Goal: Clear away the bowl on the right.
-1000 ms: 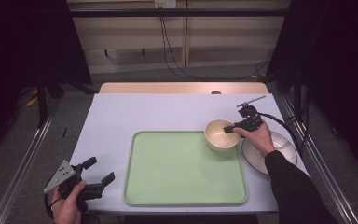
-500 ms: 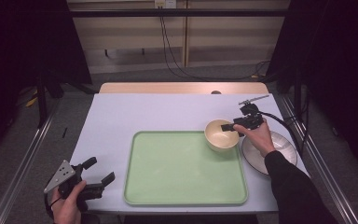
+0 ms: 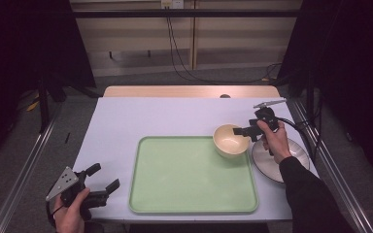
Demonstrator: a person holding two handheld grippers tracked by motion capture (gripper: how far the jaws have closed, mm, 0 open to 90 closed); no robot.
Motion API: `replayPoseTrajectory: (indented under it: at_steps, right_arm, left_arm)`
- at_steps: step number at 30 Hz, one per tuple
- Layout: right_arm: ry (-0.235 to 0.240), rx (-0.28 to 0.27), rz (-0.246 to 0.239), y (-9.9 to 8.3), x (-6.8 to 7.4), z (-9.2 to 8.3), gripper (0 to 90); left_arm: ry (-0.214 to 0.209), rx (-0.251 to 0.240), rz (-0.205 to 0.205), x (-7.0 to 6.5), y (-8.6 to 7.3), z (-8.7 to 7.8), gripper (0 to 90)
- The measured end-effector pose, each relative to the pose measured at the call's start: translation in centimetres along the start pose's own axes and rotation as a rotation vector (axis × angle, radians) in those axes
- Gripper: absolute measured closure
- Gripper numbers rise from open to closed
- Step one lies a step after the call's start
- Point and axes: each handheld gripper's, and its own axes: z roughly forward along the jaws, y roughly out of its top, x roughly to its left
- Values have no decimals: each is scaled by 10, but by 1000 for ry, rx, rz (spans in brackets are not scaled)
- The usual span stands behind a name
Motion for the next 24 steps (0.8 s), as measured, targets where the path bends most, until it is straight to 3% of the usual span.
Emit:
replayPoseTrajectory:
  at_steps: [10, 17, 24]
  right_arm:
    - [-27, -75, -7, -8, 2, -22, 32]
    - [-57, -83, 3, -16, -3, -33, 35]
    - [-56, -123, 1, -26, -7, -46, 33]
  left_arm:
    - [1, -2, -5, -1, 0, 0, 15]
    - [6, -1, -4, 0, 0, 0, 15]
    - [-5, 3, 4, 0, 0, 0, 15]
